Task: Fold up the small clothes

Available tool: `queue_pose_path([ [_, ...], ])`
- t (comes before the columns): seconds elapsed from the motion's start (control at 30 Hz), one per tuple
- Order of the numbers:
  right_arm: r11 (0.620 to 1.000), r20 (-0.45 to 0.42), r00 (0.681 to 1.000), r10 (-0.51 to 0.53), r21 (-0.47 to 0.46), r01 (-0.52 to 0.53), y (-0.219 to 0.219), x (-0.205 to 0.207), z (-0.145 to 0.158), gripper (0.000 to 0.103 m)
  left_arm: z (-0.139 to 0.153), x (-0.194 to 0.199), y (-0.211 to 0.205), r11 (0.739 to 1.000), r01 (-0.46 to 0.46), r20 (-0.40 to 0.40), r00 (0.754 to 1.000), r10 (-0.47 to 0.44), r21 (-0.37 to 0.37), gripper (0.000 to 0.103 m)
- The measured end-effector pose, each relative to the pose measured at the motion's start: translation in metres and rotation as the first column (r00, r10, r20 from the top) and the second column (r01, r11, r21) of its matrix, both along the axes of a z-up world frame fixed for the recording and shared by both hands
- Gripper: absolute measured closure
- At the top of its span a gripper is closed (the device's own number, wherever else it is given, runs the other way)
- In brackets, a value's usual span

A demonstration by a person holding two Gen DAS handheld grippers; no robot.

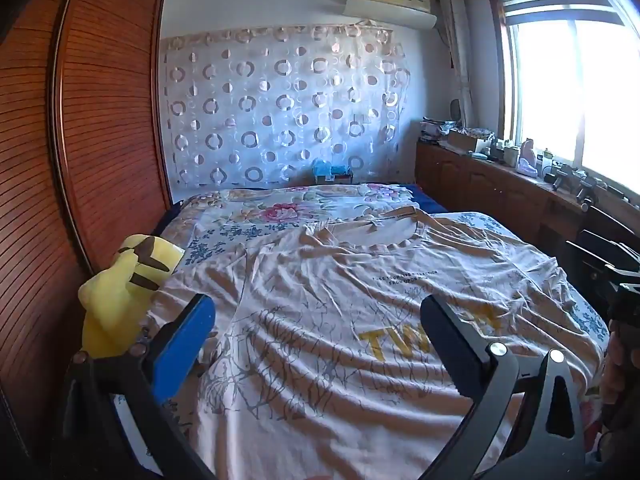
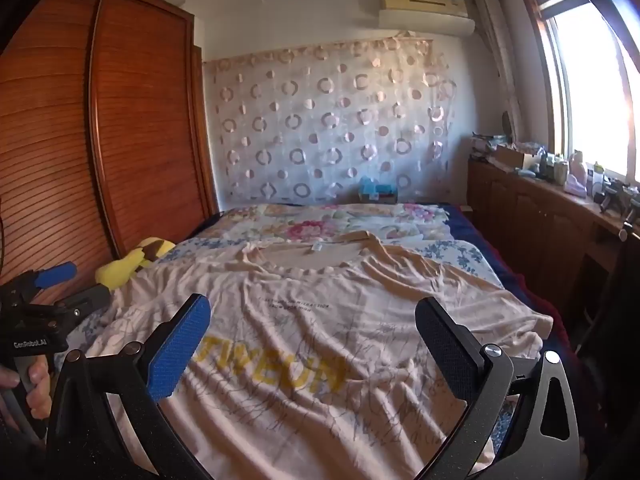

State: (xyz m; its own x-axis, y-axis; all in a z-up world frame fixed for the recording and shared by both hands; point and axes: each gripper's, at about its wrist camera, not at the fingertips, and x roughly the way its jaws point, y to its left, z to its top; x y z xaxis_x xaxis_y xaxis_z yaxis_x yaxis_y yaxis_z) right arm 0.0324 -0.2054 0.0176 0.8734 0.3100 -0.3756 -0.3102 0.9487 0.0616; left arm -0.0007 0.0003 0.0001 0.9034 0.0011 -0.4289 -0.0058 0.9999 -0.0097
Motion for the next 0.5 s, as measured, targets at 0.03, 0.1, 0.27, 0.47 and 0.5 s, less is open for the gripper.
queue_pose_path([
  [0.03,1.0,0.0,1.0,-0.001,0.0,0.001,0.0001,0.0001,-0.0001,0.0,0.0001,-0.0002,0.0003,1.0,-0.001,0.001,1.0,0.001,-0.001,0.0],
  [0.1,1.0,0.006,1.0,0.001,-0.001,-0.001,0.0001,-0.0004,-0.0001,0.0,0.0004,-0.0006,0.0016,1.0,0.002,0.001,1.0,-0.002,-0.009,0.0],
  [0.27,1.0,0.003,1.0,-0.001,-0.003,0.001,0.0005,-0.0008,-0.0003,0.0,0.0001,0.0001,0.0029,1.0,-0.006,-0.005,1.0,0.006,-0.007,0.0],
  [0.47,1.0,-0.001,1.0,0.001,0.0,-0.001,0.0009,-0.0005,-0.0006,0.0,0.0014,0.0039,-0.0004,1.0,-0.006,-0.001,1.0,0.006,-0.002,0.0],
  [0.5,1.0,-0.001,1.0,0.002,0.0,-0.002,0.0011,-0.0006,-0.0007,0.0,0.0013,0.0037,-0.0005,1.0,-0.006,0.0,1.0,0.006,-0.001,0.0],
])
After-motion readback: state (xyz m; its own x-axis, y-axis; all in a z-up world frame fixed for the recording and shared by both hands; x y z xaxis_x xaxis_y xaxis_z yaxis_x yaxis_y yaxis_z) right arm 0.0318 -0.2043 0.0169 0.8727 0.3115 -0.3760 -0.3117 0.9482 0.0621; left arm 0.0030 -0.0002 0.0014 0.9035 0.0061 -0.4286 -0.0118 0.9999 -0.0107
